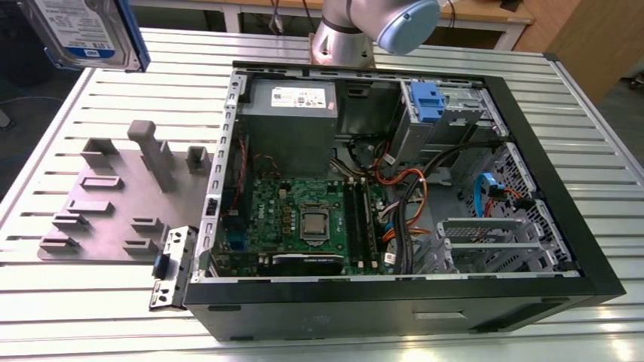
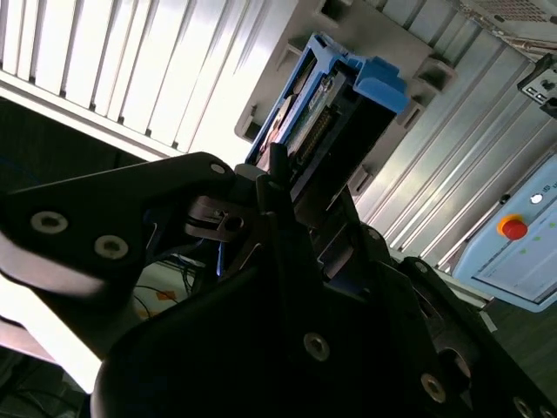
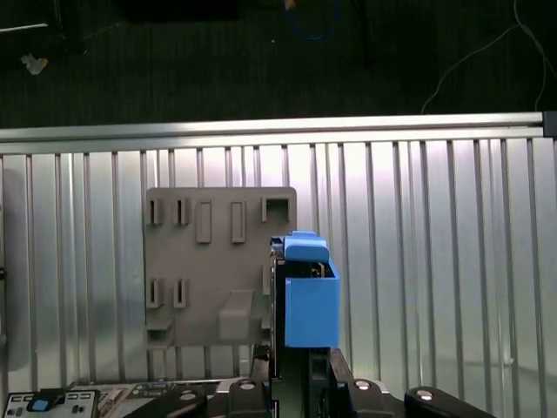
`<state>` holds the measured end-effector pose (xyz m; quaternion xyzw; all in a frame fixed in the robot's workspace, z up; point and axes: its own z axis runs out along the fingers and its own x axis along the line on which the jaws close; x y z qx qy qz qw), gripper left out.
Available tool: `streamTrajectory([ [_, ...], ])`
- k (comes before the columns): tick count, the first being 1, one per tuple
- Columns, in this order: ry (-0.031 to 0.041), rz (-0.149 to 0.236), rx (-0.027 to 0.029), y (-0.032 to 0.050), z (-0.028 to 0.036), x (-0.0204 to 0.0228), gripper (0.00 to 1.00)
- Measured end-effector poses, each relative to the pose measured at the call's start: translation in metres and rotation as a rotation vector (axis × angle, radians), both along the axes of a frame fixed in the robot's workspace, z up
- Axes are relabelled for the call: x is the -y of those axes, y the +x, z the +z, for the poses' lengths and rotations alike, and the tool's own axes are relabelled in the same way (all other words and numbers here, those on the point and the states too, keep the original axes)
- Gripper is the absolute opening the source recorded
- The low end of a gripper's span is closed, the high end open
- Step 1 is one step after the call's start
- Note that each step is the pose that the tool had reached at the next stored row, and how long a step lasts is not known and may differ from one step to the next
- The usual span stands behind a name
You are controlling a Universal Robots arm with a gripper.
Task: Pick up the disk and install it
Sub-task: 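Pick up the disk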
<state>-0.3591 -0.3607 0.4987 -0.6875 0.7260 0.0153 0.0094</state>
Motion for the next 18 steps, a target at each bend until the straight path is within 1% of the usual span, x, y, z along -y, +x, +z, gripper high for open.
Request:
streamTrajectory([
  [10, 0.0001, 0.000, 0.0001, 0.0343, -0.0001, 0.0000, 0.35],
  [18, 0.0001, 0.000, 0.0001, 0.0634, -0.0001, 0.0000, 0.35],
])
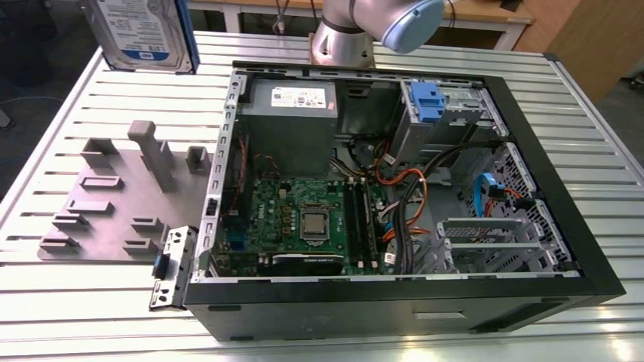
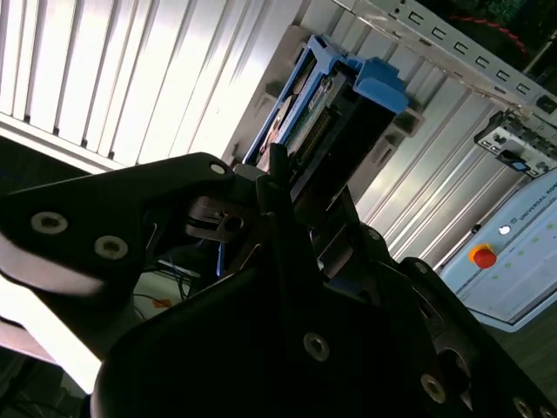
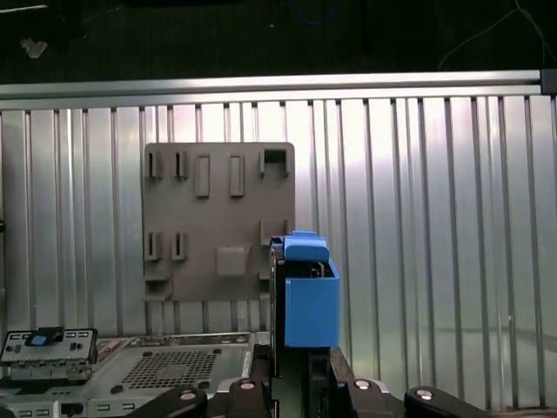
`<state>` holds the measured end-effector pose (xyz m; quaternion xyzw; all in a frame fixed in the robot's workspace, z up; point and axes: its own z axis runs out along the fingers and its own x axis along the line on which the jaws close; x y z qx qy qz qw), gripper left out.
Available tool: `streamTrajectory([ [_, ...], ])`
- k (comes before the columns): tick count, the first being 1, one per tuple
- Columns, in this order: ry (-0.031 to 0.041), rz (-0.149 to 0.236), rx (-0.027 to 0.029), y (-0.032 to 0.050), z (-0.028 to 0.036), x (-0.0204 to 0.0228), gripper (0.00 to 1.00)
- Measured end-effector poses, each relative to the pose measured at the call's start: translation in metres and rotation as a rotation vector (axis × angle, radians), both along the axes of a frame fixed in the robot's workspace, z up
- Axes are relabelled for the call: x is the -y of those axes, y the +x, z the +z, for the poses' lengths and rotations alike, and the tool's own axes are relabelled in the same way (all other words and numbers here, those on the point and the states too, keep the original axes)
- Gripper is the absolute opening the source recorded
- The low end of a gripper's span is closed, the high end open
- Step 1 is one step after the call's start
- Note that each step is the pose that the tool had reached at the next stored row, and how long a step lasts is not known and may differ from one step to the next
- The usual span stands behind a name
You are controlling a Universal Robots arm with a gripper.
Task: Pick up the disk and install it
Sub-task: 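Pick up the disk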
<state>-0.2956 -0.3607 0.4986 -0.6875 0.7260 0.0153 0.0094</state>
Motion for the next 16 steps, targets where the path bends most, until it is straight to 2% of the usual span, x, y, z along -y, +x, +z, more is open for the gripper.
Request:
streamTrajectory([
  [7, 0.0001, 0.000, 0.0000, 0.0263, 0.0000, 0.0000, 0.35],
  [16, 0.0001, 0.000, 0.0000, 0.0659, -0.0002, 0.0000, 0.35],
])
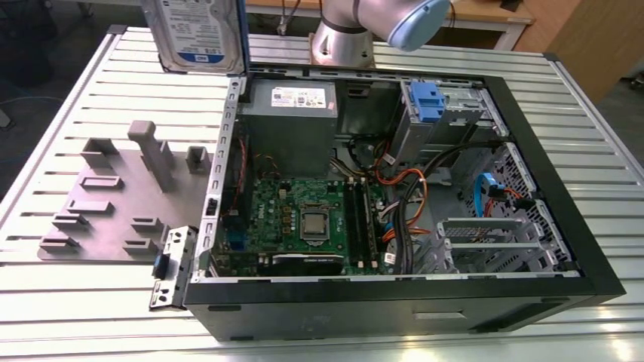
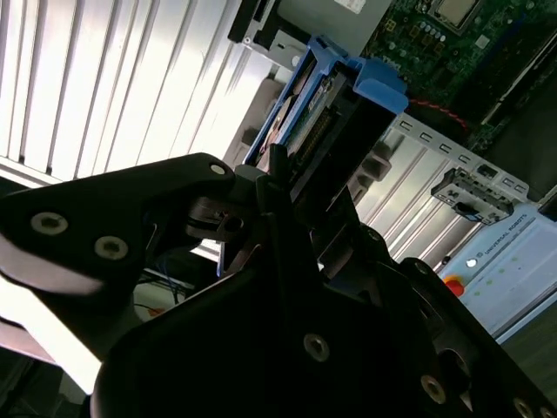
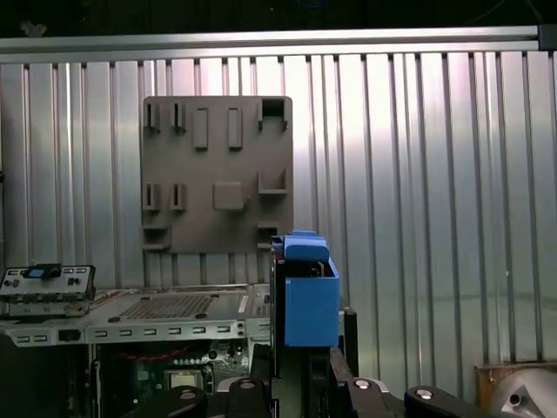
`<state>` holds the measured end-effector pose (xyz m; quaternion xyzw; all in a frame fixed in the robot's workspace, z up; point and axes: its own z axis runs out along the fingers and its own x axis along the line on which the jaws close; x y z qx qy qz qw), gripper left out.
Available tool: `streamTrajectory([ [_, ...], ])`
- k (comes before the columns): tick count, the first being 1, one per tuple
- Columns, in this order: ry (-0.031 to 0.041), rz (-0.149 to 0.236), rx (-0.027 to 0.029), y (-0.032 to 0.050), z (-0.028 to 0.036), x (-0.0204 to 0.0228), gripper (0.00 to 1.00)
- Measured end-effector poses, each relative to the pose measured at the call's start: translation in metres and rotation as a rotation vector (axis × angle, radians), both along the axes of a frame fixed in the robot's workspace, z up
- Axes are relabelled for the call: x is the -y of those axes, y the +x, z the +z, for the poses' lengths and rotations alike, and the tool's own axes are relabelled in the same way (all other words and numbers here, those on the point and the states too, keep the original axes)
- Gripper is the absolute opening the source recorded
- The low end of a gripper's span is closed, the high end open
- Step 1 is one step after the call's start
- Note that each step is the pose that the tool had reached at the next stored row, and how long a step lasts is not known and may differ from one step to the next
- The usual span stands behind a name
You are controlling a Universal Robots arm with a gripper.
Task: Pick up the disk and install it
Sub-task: 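Pick up the disk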
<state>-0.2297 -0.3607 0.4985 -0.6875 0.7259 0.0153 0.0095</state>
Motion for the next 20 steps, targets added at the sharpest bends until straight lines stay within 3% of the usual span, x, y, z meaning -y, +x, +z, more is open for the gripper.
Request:
streamTrajectory([
  [20, 0.0001, 0.000, 0.0001, 0.0884, -0.0006, 0.0000, 0.35],
])
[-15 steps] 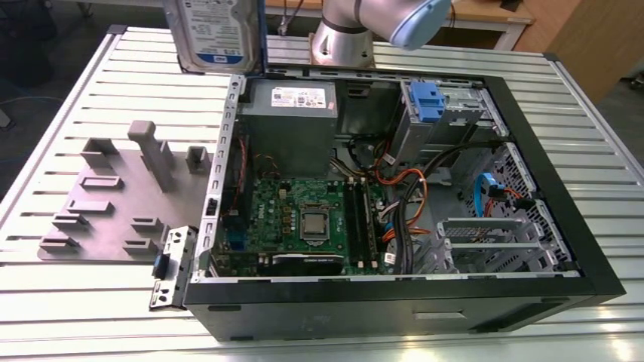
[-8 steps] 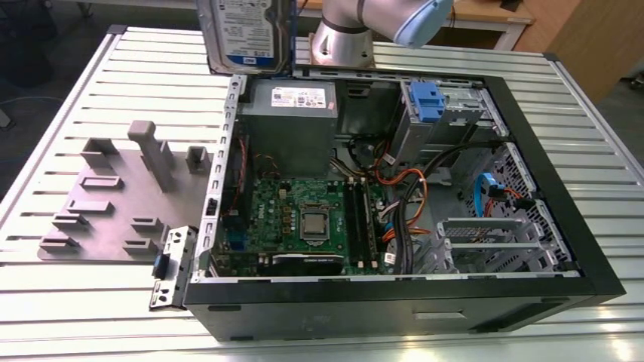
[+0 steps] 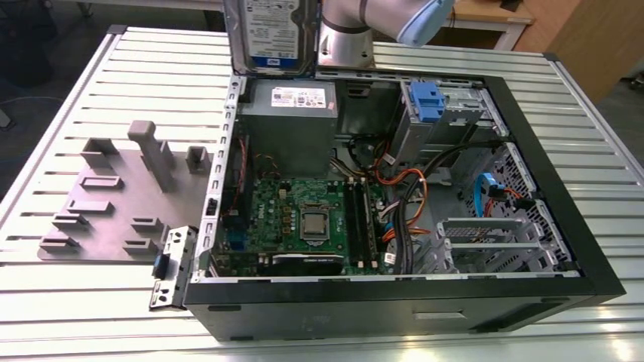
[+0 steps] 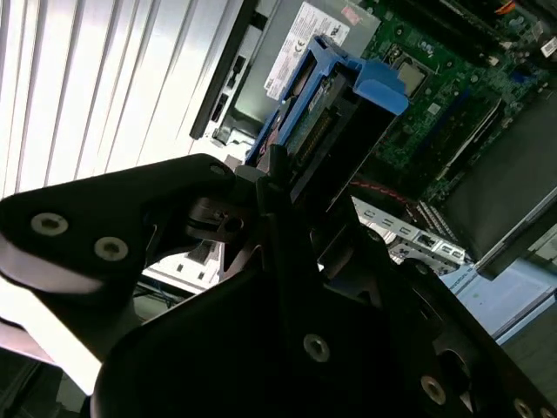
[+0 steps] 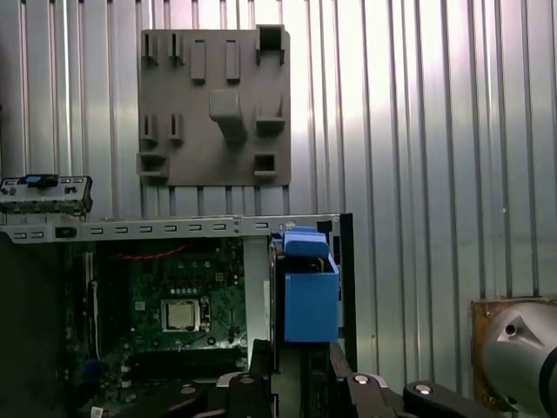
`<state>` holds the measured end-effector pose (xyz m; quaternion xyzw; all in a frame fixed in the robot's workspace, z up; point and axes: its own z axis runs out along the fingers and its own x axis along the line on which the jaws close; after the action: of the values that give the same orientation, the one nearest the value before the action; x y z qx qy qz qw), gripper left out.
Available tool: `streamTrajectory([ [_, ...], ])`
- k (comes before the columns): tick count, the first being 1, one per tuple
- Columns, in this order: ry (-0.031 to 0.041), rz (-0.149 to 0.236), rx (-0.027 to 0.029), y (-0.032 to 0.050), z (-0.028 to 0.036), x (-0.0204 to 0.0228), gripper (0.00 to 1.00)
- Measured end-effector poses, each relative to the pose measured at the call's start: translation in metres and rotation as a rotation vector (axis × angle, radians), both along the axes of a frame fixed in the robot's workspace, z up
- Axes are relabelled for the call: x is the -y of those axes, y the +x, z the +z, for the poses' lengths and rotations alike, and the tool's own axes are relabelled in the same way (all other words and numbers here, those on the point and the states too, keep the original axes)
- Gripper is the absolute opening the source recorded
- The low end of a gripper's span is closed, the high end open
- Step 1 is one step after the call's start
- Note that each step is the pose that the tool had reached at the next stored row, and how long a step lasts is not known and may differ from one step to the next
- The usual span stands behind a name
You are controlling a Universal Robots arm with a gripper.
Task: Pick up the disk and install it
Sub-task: 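Pick up the disk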
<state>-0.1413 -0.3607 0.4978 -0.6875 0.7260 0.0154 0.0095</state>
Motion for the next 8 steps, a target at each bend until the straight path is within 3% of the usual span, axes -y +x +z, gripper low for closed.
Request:
streamTrajectory([
  [8, -0.0001, 0.000, -0.0001, 0.0362, -0.0003, 0.0000, 0.35],
])
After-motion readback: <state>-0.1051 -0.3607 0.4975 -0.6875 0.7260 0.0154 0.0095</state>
